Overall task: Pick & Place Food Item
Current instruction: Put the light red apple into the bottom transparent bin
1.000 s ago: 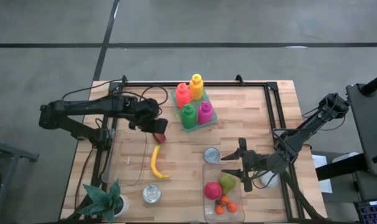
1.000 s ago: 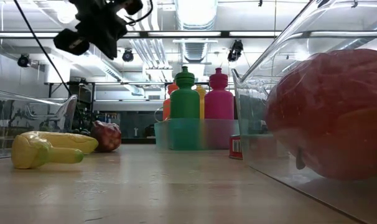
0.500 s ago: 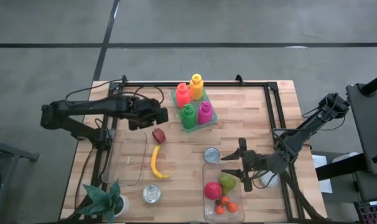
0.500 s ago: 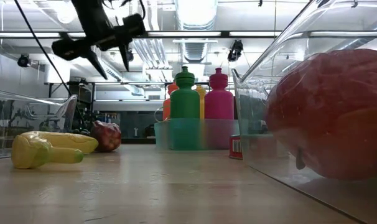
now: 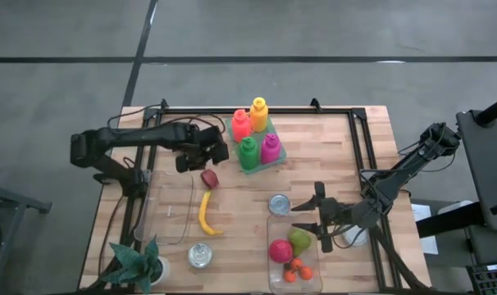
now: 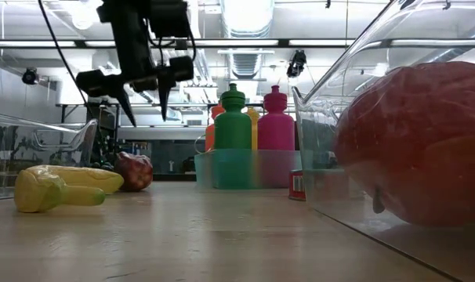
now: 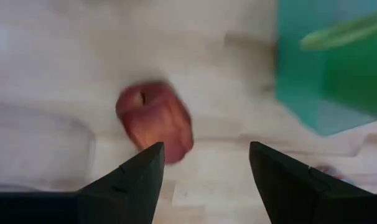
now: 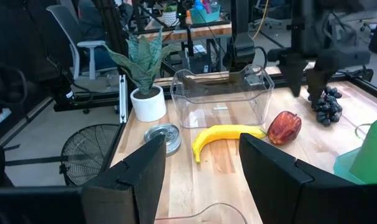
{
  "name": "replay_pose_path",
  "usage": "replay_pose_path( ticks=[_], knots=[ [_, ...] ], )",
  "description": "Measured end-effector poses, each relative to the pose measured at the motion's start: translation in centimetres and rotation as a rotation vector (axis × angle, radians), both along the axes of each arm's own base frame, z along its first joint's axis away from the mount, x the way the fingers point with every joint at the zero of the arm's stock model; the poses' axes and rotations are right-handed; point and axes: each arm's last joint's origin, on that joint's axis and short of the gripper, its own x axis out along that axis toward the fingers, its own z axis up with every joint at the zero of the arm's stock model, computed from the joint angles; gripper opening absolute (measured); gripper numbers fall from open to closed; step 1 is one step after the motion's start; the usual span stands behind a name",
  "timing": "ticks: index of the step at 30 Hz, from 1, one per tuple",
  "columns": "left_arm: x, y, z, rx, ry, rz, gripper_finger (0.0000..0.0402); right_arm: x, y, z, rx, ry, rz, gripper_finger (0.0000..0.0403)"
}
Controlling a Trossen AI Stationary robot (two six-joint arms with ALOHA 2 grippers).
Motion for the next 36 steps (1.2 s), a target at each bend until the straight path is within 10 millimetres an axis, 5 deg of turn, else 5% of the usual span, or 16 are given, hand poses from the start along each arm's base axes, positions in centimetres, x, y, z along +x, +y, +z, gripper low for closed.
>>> replay_pose_path(
  ticks=[13,36],
  knots=[
    [1.9,0.0,-3.9,-0.204,0.111,0.025,0.0241,0.0,0.0,0.0,0.000,0.000,0.000,0.0199],
    [1.5,0.5,-4.8,-0.116,0.194,0.103,0.0241,0.0,0.0,0.0,0.000,0.000,0.001,0.0199]
  ],
)
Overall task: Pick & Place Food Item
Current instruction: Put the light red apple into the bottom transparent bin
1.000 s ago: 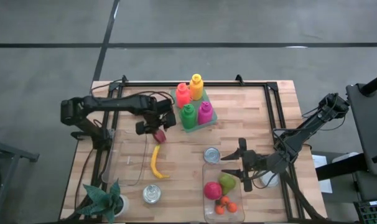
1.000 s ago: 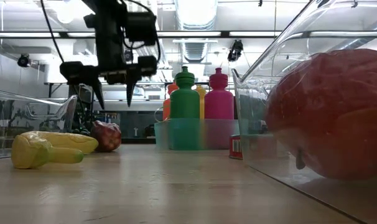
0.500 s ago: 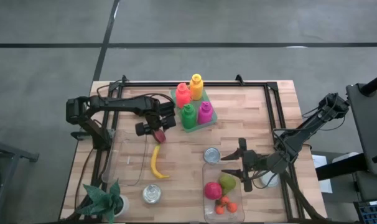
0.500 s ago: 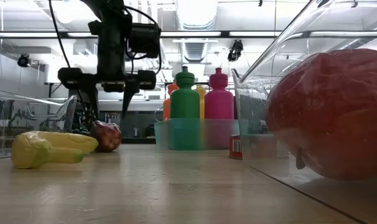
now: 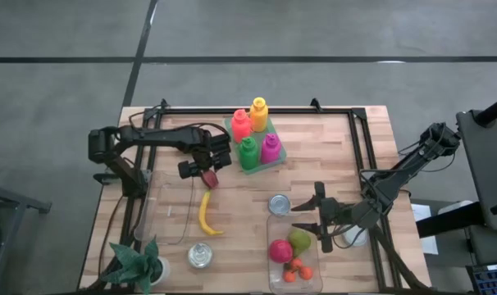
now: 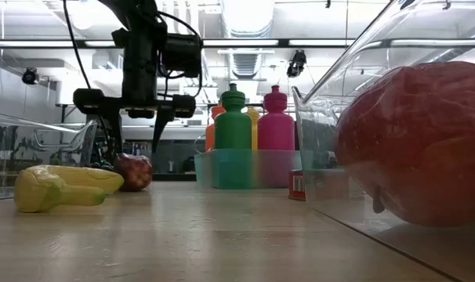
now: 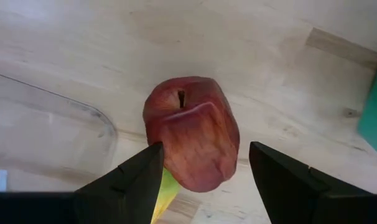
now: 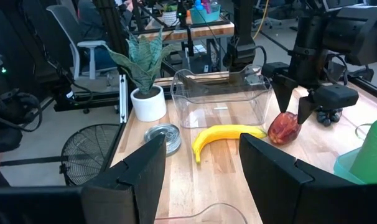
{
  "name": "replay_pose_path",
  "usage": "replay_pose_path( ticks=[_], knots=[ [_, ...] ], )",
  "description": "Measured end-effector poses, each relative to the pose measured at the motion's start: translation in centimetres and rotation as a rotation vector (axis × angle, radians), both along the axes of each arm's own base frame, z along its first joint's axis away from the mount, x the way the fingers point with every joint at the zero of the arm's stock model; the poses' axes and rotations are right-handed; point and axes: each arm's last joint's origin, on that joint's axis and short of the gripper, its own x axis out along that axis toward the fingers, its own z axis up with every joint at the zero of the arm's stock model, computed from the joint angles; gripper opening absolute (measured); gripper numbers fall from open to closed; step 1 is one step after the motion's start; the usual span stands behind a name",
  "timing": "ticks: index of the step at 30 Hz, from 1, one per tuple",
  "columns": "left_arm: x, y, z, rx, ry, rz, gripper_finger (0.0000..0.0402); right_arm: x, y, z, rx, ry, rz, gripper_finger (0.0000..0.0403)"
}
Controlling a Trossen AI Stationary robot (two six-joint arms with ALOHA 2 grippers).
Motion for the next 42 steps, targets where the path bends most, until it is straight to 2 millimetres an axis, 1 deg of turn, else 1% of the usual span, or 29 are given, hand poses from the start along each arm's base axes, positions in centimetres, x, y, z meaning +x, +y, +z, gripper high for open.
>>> replay_pose_path(
  ticks=[9,13,18,25,28,36,39,42],
  knots=[
    [0.7,0.1,-1.4,-0.043,0.024,-0.023,0.0241,0.0,0.0,0.0,0.000,0.000,0.000,0.0199],
    [0.9,0.1,-1.5,-0.043,0.008,-0.023,0.0241,0.0,0.0,0.0,0.000,0.000,0.000,0.0199],
    [1.5,0.6,-1.1,-0.019,-0.038,-0.027,0.0241,0.0,0.0,0.0,0.000,0.000,-0.001,0.0199],
    [2.7,1.1,-0.3,0.043,-0.127,-0.087,0.0241,0.0,0.0,0.0,0.000,0.000,-0.001,0.0199],
    [2.7,1.1,0.0,0.045,-0.126,-0.094,0.0241,0.0,0.0,0.0,0.000,0.000,-0.001,0.0199],
    [2.2,0.8,1.7,0.001,-0.115,-0.099,0.0241,0.0,0.0,0.0,0.000,0.000,0.000,0.0199],
    [2.5,0.4,2.3,0.000,-0.123,-0.114,0.0241,0.0,0.0,0.0,0.000,0.000,0.000,0.0199],
    [3.1,-0.5,2.7,0.010,-0.151,-0.144,0.0241,0.0,0.0,0.0,0.000,0.000,0.000,0.0199]
  ],
)
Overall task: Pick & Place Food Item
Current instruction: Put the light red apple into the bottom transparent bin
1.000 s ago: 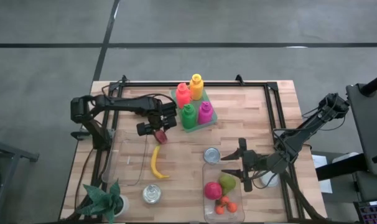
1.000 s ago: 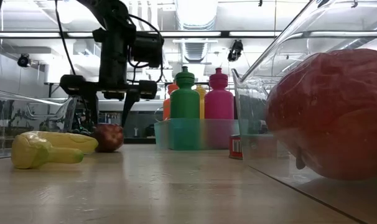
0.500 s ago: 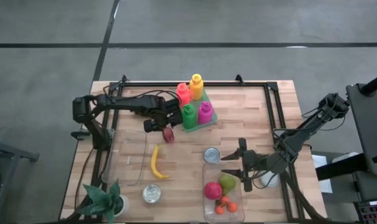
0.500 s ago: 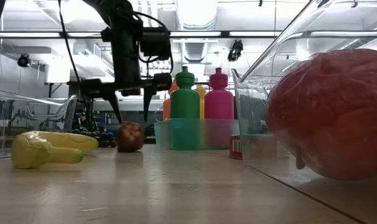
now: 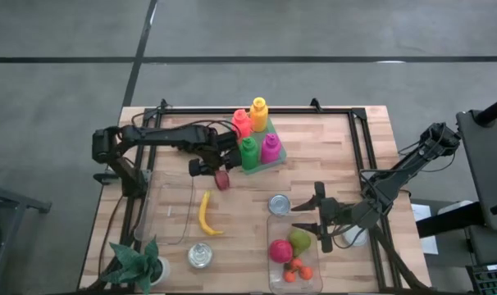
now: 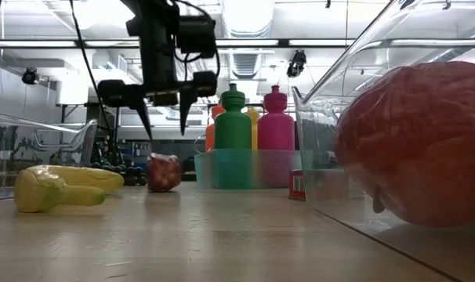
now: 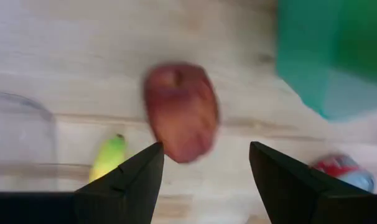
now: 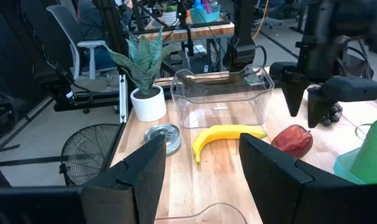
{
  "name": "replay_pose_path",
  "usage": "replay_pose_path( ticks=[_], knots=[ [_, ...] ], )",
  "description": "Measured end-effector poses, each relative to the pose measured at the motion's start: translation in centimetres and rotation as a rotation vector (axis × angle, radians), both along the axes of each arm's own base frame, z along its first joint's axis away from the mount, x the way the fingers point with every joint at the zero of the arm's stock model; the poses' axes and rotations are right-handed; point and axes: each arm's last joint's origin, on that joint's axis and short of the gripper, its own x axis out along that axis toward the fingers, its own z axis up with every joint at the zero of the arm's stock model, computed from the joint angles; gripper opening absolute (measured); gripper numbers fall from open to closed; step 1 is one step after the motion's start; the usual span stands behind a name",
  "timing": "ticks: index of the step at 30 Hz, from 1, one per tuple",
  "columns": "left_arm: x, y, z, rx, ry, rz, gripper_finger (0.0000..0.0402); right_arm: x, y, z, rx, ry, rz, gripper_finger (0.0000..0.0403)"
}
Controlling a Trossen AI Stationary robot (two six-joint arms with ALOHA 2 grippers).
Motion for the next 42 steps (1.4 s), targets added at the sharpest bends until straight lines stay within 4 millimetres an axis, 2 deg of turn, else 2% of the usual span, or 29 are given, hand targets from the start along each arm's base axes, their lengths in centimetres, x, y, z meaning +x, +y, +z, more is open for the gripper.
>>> replay_pose_path(
  ticks=[5,19,30,42],
  knots=[
    [0.8,-1.0,-0.4,0.026,-0.020,-0.036,0.0241,0.0,0.0,0.0,0.000,0.000,0.000,0.0199],
    [1.7,-1.8,-3.1,-0.035,0.067,-0.058,0.0241,0.0,0.0,0.0,0.000,0.000,0.000,0.0199],
    [1.6,-1.6,-3.0,-0.034,0.069,-0.050,0.0241,0.0,0.0,0.0,0.000,0.000,0.000,0.0199],
    [1.3,-1.3,-1.9,0.004,0.072,-0.044,0.0241,0.0,0.0,0.0,0.000,0.000,-0.001,0.0199]
  ],
)
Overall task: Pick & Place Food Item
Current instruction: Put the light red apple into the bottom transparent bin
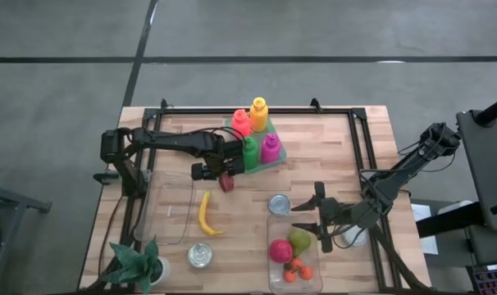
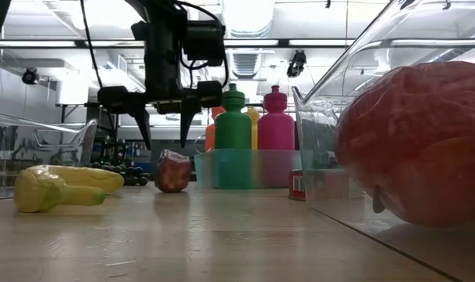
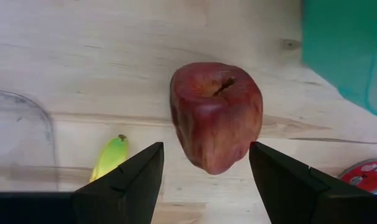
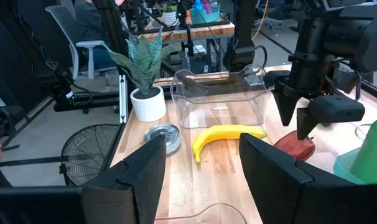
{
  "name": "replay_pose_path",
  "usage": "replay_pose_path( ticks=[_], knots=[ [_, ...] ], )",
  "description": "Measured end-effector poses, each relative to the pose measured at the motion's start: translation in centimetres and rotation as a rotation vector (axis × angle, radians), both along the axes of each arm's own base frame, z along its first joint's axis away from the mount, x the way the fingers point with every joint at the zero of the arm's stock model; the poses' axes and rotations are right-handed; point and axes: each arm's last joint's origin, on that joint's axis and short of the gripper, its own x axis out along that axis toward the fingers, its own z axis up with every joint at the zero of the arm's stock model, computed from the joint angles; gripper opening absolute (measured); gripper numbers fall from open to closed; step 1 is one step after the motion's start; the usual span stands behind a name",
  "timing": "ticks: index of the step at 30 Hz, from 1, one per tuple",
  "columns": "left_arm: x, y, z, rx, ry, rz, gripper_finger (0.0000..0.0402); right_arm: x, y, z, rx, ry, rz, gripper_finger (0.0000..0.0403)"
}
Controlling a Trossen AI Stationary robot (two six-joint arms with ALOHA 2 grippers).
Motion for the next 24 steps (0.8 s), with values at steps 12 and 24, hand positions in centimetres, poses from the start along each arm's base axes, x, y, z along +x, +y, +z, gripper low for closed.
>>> replay_pose_path(
  ticks=[12,24],
  knots=[
    [0.17,0.02,0.08,-0.009,-0.019,-0.009,0.0241,-0.01,0.02,0.00,0.000,0.000,0.001,0.0199],
    [0.45,0.06,0.12,-0.005,-0.048,-0.011,0.0241,-0.01,0.02,0.00,0.000,0.000,0.001,0.0199]
  ],
)
